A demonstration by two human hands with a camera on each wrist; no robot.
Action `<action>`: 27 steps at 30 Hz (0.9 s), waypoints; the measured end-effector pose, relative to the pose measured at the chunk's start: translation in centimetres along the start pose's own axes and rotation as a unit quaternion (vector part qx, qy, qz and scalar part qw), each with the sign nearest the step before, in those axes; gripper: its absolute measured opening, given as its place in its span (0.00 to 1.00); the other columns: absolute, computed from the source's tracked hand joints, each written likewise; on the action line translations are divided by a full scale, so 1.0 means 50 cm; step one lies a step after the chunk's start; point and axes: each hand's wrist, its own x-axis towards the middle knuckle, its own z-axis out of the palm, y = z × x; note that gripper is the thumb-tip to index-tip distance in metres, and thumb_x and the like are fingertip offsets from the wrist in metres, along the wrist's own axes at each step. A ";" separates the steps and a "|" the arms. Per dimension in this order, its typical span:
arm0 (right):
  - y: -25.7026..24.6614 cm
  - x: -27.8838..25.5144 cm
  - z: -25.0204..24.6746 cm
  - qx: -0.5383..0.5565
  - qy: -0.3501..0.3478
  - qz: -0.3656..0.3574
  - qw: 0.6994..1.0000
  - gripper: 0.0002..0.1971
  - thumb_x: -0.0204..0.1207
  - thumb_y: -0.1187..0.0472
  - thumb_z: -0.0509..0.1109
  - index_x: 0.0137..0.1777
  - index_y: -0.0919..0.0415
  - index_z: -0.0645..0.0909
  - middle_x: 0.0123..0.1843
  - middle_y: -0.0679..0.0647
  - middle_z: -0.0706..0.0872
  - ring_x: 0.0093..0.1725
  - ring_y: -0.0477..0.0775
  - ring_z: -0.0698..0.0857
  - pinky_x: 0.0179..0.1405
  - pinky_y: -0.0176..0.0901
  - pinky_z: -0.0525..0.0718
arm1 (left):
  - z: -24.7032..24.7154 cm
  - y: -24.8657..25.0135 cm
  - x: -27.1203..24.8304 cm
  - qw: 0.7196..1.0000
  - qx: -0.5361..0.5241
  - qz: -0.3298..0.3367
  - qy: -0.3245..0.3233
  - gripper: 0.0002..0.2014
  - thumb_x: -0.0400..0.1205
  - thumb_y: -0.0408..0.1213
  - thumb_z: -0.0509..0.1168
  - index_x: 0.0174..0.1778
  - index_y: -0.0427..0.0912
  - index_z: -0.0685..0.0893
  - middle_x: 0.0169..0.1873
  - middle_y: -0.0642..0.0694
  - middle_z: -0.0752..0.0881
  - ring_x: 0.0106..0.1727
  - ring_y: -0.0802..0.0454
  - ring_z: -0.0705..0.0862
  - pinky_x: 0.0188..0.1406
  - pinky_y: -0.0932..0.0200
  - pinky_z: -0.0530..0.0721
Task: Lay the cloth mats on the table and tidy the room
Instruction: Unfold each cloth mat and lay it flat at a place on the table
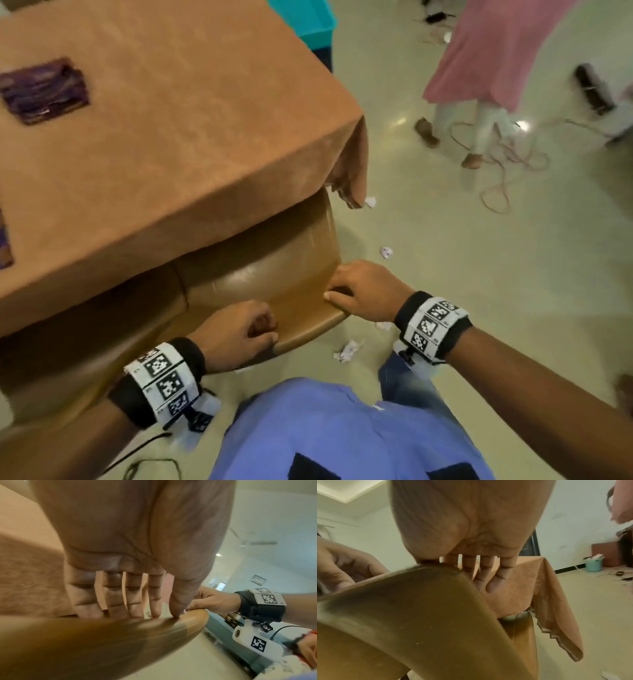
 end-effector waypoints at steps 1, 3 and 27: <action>0.046 -0.001 -0.025 0.011 -0.023 -0.019 1.000 0.19 0.80 0.41 0.56 0.51 0.48 0.86 0.47 0.46 0.86 0.45 0.51 0.83 0.46 0.52 0.82 | 0.008 0.037 0.022 0.999 -0.018 -0.031 0.011 0.06 0.79 0.53 0.64 0.44 0.58 0.75 0.43 0.57 0.80 0.44 0.58 0.79 0.44 0.59 0.79; 0.111 0.001 -0.071 0.006 -0.071 -0.046 0.996 0.14 0.81 0.47 0.61 0.53 0.50 0.86 0.49 0.48 0.87 0.47 0.52 0.84 0.45 0.47 0.81 | 0.013 0.105 0.056 0.995 -0.051 -0.079 0.013 0.07 0.79 0.52 0.64 0.41 0.59 0.73 0.42 0.57 0.79 0.43 0.58 0.79 0.43 0.58 0.78; 0.313 0.731 -0.483 -0.124 -0.196 -0.306 0.923 0.12 0.78 0.57 0.66 0.59 0.55 0.85 0.57 0.53 0.86 0.55 0.55 0.83 0.53 0.47 0.79 | -0.336 -0.051 0.509 0.783 -0.212 -0.473 0.345 0.24 0.73 0.50 0.70 0.64 0.47 0.78 0.63 0.41 0.81 0.62 0.38 0.79 0.62 0.42 0.79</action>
